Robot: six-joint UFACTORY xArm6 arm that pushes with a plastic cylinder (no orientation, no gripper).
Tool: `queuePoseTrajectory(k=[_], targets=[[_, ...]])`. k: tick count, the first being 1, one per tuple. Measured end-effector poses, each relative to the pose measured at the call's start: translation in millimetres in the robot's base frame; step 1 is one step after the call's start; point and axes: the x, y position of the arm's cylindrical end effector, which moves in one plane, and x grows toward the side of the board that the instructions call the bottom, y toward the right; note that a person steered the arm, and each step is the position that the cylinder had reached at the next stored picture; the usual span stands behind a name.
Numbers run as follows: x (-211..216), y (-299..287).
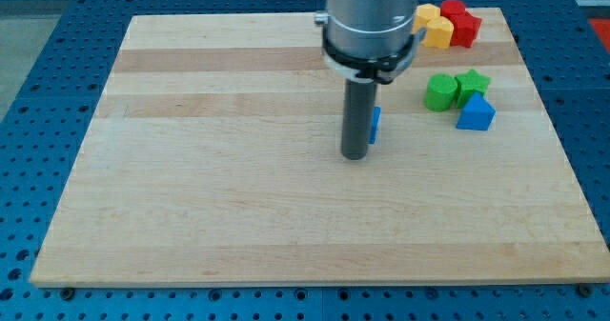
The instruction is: Move the blue cube below the green circle
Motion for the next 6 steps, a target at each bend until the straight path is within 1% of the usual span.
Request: queuePoseTrajectory(k=[1,2,3,4,5,6], targets=[[-4.5,-25.5],[-28.6,-25.2],[-37.3,3.1],[-37.3,61.7],[-37.3,82.3],[-26.3,82.3]])
